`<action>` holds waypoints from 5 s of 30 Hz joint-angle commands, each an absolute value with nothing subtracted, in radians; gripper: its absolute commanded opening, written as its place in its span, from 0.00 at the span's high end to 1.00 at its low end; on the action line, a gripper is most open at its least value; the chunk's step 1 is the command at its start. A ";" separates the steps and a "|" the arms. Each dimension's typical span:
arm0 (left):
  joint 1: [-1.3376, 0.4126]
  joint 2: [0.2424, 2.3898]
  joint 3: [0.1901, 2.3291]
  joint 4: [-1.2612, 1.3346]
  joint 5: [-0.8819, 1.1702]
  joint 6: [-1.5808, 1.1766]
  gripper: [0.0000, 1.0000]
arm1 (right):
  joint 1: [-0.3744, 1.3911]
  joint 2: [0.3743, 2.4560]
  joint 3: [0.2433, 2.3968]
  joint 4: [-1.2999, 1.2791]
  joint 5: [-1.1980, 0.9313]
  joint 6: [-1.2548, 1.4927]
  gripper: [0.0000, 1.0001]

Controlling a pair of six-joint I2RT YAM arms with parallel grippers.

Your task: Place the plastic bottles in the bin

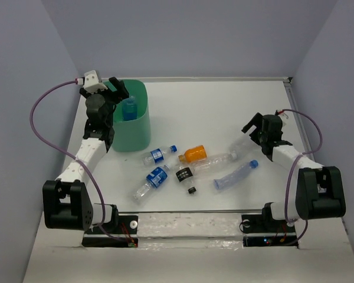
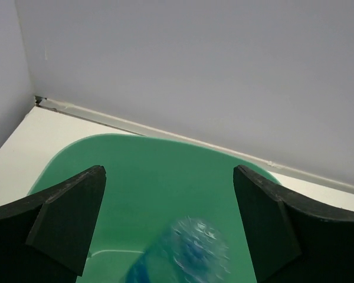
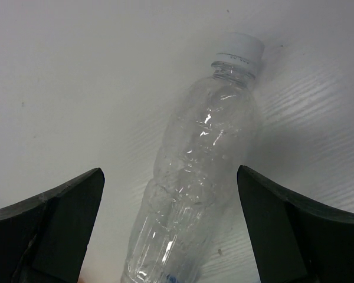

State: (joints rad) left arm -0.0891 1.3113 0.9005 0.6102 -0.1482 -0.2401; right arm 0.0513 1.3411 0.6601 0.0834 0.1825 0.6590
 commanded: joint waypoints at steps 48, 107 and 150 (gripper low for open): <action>-0.357 0.245 0.693 0.011 -0.083 -0.250 0.05 | 0.767 1.984 2.000 0.528 0.014 0.233 0.53; -0.456 0.888 0.907 -0.544 0.282 -0.258 0.13 | 0.897 1.238 0.888 -0.267 -0.017 0.448 0.25; -0.683 1.113 0.707 -0.700 0.141 -0.383 0.01 | 1.241 1.573 1.054 -0.367 0.509 0.555 0.54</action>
State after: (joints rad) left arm -0.6621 1.0744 0.6991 -0.7010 0.1421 -0.4007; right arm 1.2228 1.6699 1.0233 -0.3603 0.4469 0.5419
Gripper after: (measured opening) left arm 0.989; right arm 0.650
